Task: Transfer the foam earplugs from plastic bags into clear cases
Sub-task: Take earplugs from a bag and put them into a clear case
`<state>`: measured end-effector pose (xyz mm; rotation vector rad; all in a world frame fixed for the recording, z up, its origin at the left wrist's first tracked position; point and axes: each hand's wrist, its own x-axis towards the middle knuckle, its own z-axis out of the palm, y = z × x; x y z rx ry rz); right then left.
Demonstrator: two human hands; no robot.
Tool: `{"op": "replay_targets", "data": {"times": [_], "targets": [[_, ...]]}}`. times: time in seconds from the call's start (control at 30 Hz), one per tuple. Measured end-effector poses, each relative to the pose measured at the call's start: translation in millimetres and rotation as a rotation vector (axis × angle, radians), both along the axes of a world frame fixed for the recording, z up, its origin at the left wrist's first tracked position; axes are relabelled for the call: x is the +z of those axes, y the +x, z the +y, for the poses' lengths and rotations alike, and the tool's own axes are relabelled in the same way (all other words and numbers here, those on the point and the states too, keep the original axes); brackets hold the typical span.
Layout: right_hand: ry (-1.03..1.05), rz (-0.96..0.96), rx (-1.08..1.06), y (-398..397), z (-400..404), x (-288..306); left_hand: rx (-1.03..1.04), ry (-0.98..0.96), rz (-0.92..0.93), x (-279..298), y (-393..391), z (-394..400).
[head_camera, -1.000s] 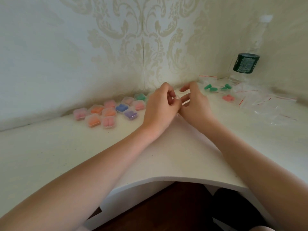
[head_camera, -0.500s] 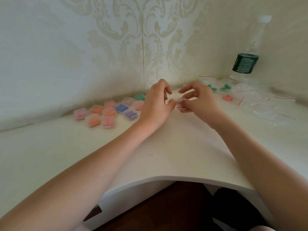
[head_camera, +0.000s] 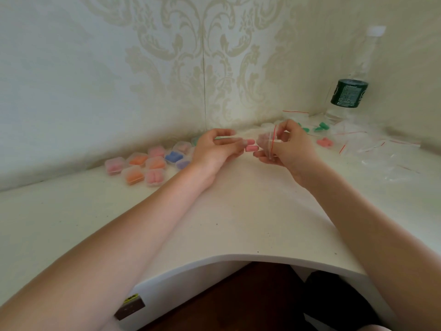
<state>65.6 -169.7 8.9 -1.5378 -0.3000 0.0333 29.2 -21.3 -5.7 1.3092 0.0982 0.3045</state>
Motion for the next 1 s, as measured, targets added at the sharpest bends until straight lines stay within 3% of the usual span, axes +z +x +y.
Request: {"op": "replay_targets", "data": {"times": [0.3,0.5,0.73,0.87,1.0], "targets": [[-0.126,-0.224,-0.058,-2.9,-3.6,0.7,-0.028,-0.126,-0.075,1.0,2.1,4.4],[-0.217,-0.230,0.024,-2.5,-1.2,-2.5,-0.065,-0.145,-0.065,0.8,1.3,3.4],[-0.319,-0.236,0.129,-2.9,0.2,-5.8,0.055,-0.103,-0.008,1.6,2.2,3.8],[-0.334,-0.248,0.144,-3.4,-0.1,-4.6,-0.047,-0.288,-0.002,3.6,0.6,2.1],[-0.338,-0.246,0.130,-3.4,-1.2,-3.0,-0.079,-0.209,0.008,4.1,1.2,-0.3]]}}
